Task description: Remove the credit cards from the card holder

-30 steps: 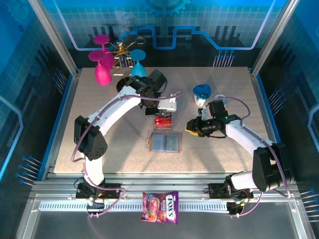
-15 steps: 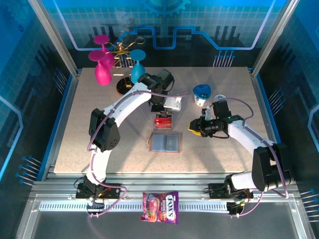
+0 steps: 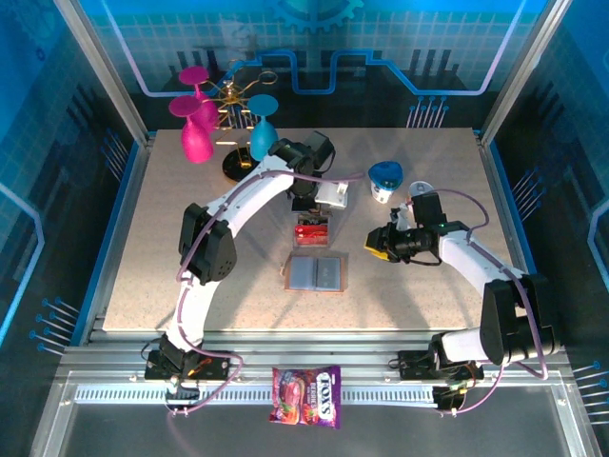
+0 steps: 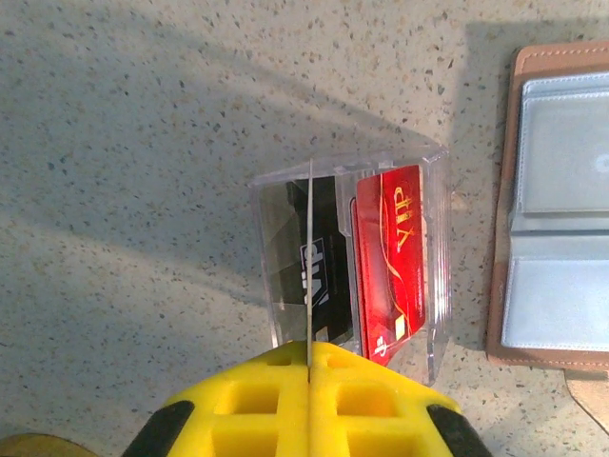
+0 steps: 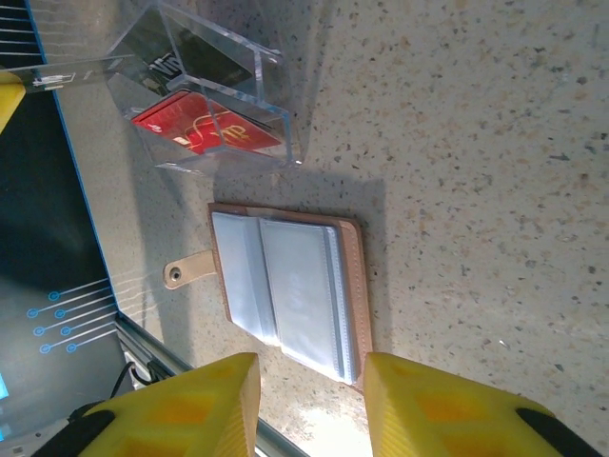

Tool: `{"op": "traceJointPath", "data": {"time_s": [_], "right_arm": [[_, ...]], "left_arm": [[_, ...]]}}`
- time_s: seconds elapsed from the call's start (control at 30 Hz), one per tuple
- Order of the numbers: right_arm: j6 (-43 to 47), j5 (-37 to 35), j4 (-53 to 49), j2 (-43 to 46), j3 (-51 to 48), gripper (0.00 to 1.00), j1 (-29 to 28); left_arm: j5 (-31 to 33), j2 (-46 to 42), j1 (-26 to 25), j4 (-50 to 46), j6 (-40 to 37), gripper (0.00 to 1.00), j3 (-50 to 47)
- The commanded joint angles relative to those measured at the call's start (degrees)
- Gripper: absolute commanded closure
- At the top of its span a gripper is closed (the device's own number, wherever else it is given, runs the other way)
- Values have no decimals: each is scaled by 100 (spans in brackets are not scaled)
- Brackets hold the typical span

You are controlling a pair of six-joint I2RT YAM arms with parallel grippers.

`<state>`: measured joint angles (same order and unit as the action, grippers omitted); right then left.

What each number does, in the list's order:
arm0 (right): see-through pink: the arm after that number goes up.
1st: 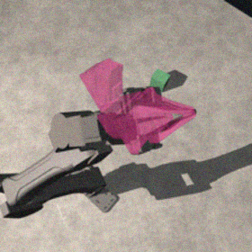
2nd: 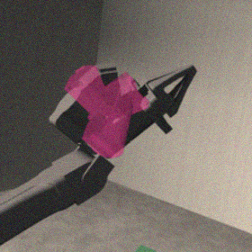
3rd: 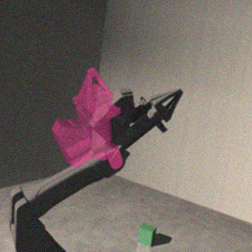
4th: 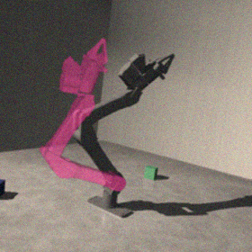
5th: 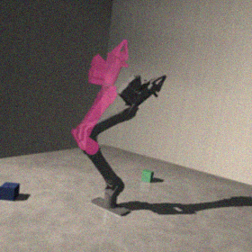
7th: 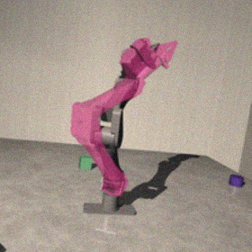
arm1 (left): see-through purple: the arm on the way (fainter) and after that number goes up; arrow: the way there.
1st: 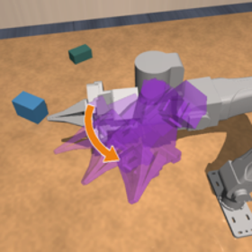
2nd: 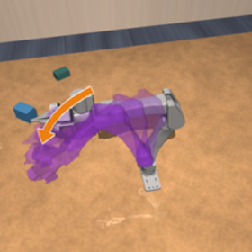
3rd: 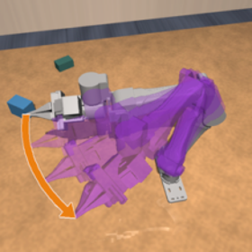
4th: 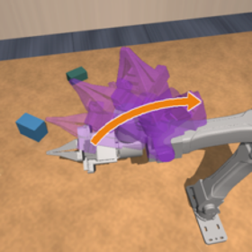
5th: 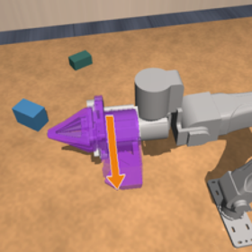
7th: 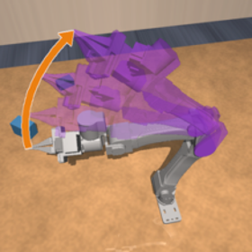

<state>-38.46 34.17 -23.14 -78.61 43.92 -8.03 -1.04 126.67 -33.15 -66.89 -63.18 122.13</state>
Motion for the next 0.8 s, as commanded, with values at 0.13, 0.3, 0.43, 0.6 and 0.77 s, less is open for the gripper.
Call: {"op": "traceJointPath", "data": {"time_s": [0.13, 0.3, 0.43, 0.6, 0.77], "right_arm": [[93, 114, -147, 126, -125, 64, 92], [75, 112, -135, 152, -147, 64, 106], [72, 100, -156, 185, -156, 64, 104], [73, 106, -152, 188, -165, 64, 109], [66, 109, -130, 187, -169, 64, 108]], "left_arm": [[-29, 258, 30, -342, -87, 100, 171], [9, 343, 34, -377, -87, 100, 167], [40, 400, 32, -368, -64, 100, 163], [93, 446, 45, -352, -11, 98, 155], [54, 392, 51, -308, 42, 81, 154]]}}
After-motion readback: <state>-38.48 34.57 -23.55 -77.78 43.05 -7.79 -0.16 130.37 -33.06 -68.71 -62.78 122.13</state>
